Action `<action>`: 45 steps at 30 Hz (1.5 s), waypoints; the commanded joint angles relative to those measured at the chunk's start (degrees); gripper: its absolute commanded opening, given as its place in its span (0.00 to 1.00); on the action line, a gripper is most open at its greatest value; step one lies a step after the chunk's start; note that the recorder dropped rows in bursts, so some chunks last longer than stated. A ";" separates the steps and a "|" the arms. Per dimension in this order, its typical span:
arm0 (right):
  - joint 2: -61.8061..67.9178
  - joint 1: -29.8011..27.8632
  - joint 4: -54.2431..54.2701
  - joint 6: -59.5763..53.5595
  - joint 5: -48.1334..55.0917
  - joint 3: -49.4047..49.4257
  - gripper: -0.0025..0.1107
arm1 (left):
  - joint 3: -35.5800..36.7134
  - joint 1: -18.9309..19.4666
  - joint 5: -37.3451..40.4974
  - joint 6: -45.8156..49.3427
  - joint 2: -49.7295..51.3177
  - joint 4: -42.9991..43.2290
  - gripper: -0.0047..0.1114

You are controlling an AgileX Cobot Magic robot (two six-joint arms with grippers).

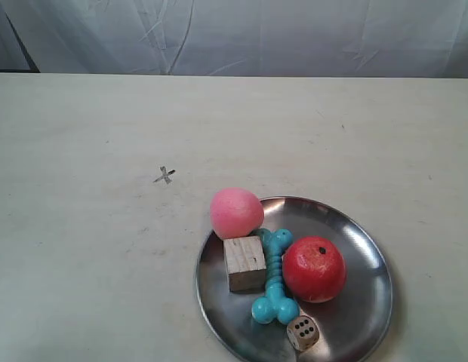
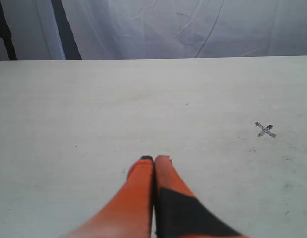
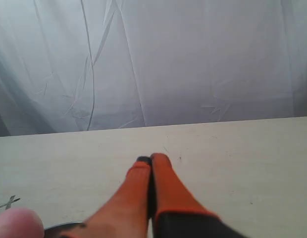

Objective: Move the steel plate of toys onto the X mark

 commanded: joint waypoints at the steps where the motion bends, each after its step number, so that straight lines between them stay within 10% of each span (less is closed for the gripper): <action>1: -0.43 -0.33 0.04 -0.19 -0.72 0.12 0.02 | 0.24 0.04 -0.56 -0.38 -0.29 -0.25 0.04; 16: -0.43 -0.33 11.73 3.62 -0.54 0.12 0.02 | 0.24 0.04 -5.72 -0.27 -0.29 0.53 0.04; 21: -0.43 -0.33 40.03 13.74 -1.89 0.12 0.02 | 0.24 0.04 -16.61 -0.37 -0.29 -23.19 0.04; 30: -0.43 -0.33 46.24 14.13 -9.65 0.12 0.02 | 0.24 0.04 -36.46 -10.56 -0.29 -60.43 0.04; 35: -0.43 -0.33 48.62 14.13 -8.05 0.12 0.02 | 0.16 0.04 -52.51 -10.78 -0.29 -44.49 0.04; 42: -0.43 -0.33 49.71 14.13 -9.41 0.12 0.02 | -14.23 0.04 -31.91 -25.98 3.93 8.89 0.04; 45: -0.43 -0.33 49.96 14.13 -14.69 0.12 0.02 | -23.11 0.04 -29.06 -29.47 16.43 13.21 0.04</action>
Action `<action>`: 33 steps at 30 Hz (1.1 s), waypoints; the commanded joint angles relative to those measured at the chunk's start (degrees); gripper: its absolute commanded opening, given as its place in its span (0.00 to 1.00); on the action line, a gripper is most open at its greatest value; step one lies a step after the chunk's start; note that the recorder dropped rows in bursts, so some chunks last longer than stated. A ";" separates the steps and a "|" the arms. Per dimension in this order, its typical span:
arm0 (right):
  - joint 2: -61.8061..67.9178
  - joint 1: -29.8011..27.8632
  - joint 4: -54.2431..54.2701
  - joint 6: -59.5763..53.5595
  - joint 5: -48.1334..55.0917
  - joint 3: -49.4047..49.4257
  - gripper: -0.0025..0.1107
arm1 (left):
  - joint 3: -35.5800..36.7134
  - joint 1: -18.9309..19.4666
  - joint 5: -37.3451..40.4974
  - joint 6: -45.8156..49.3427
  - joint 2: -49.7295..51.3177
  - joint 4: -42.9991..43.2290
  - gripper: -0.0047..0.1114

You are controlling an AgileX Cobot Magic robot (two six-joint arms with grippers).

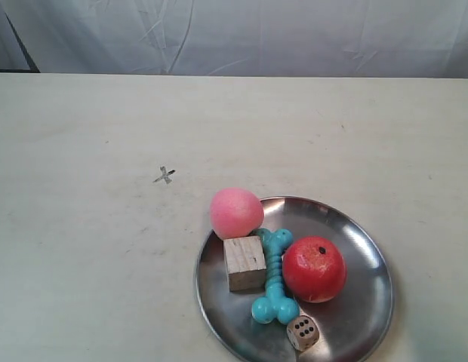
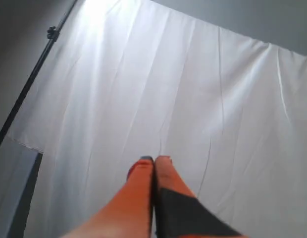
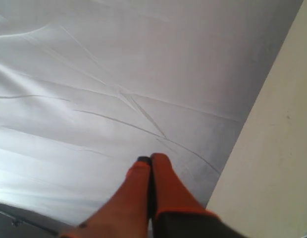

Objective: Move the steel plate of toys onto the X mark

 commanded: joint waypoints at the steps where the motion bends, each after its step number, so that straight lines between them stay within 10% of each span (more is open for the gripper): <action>1: -0.43 -0.33 -4.01 -0.49 -6.72 -1.87 0.02 | -13.14 0.04 9.03 -4.47 18.71 8.09 0.04; 5: 1.42 -0.33 -35.15 -1.86 -1.05 -10.57 0.02 | -31.71 -1.77 29.19 -3.16 47.44 5.67 0.04; 11: 37.29 -0.33 -43.27 -2.48 37.84 -23.84 0.01 | -43.84 -10.09 46.86 18.12 78.84 -17.54 0.04; 20: 65.30 -4.16 -44.89 -6.41 42.77 -31.07 0.01 | -43.84 -10.35 64.73 47.15 89.13 -47.62 0.04; 33: 71.87 -23.09 -32.56 -22.81 60.52 -31.07 0.01 | -38.97 -10.35 77.65 50.00 98.82 -62.70 0.04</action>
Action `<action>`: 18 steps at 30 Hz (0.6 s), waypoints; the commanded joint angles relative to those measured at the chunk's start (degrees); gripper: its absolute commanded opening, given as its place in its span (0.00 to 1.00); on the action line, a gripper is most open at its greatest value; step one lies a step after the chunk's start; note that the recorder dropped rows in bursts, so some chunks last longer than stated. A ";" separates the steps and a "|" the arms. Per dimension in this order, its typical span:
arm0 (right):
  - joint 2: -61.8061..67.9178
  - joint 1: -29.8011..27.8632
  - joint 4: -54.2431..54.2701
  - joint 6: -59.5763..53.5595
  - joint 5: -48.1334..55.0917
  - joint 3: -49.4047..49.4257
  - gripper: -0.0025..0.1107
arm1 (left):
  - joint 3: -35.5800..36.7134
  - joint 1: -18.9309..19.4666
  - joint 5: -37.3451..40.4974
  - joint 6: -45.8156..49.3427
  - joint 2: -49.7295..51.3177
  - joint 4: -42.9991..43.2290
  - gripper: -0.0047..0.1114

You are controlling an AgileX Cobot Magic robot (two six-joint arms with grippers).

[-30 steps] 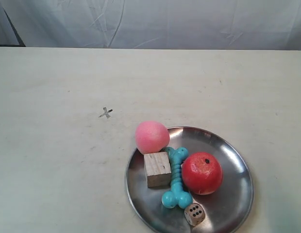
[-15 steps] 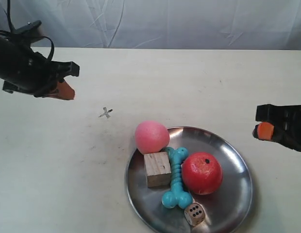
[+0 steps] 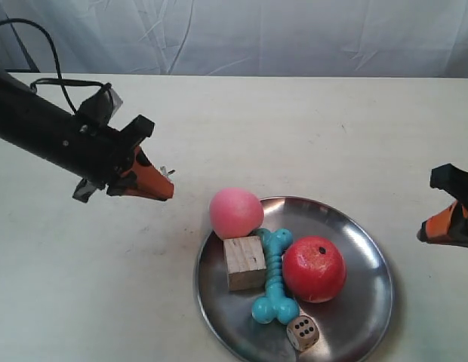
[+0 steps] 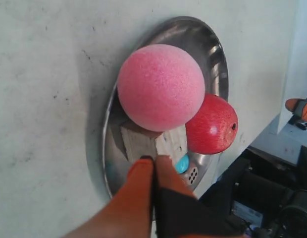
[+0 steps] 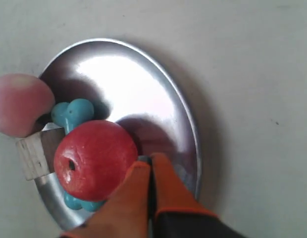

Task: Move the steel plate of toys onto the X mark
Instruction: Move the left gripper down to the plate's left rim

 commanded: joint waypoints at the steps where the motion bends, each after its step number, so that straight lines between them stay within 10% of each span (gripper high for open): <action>1: 3.72 -3.01 3.95 -5.61 7.90 -0.33 0.01 | 2.77 -0.33 0.65 3.02 2.05 -5.24 0.04; 14: 4.20 -3.01 2.91 -6.78 1.24 5.27 0.02 | 6.25 -0.33 -4.62 9.41 2.05 -4.74 0.18; 18: 4.20 -3.01 2.91 -6.78 0.46 5.31 0.20 | 7.24 -0.33 -6.18 9.41 2.05 -4.37 0.31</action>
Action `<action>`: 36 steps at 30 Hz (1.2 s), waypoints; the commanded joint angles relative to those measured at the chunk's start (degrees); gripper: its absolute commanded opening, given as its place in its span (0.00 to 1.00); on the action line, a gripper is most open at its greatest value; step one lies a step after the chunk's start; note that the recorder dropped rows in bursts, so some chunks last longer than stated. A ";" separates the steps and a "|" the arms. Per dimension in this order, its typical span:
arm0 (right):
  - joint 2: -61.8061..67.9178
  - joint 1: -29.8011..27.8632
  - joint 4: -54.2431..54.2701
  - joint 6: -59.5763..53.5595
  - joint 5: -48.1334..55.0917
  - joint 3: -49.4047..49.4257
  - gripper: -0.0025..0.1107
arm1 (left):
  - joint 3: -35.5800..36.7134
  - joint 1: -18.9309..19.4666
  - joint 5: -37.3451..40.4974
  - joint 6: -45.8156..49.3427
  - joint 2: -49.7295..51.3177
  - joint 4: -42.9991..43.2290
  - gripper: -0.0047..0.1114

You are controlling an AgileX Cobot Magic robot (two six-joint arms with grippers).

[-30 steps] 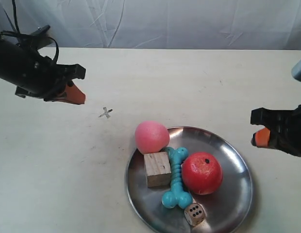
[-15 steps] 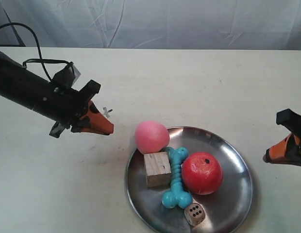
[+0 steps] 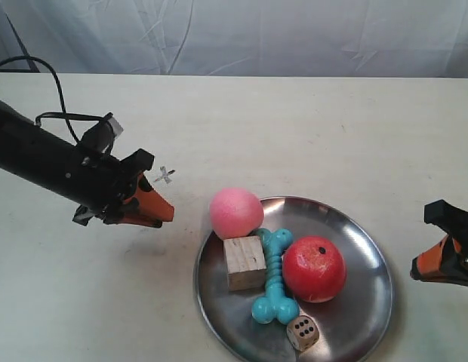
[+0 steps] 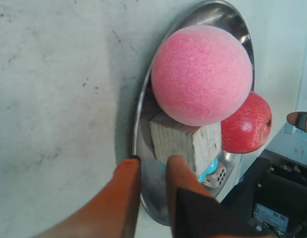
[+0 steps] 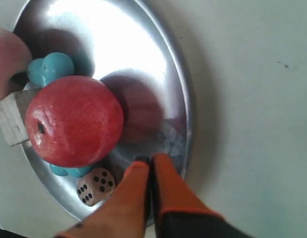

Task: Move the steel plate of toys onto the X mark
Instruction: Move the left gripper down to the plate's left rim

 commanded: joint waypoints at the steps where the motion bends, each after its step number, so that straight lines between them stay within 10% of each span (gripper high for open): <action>1: 0.02 -0.38 0.15 -0.41 -1.40 0.30 0.27 | 1.13 -0.33 -2.19 0.45 0.03 -0.62 0.33; 5: 0.02 -0.38 0.15 -0.41 -1.77 0.43 0.44 | 1.52 -2.56 -3.28 0.35 0.94 -1.37 0.37; 36: 0.02 3.28 0.38 -0.33 -5.00 1.21 0.40 | 1.52 -11.72 -9.34 0.42 8.69 -3.13 0.37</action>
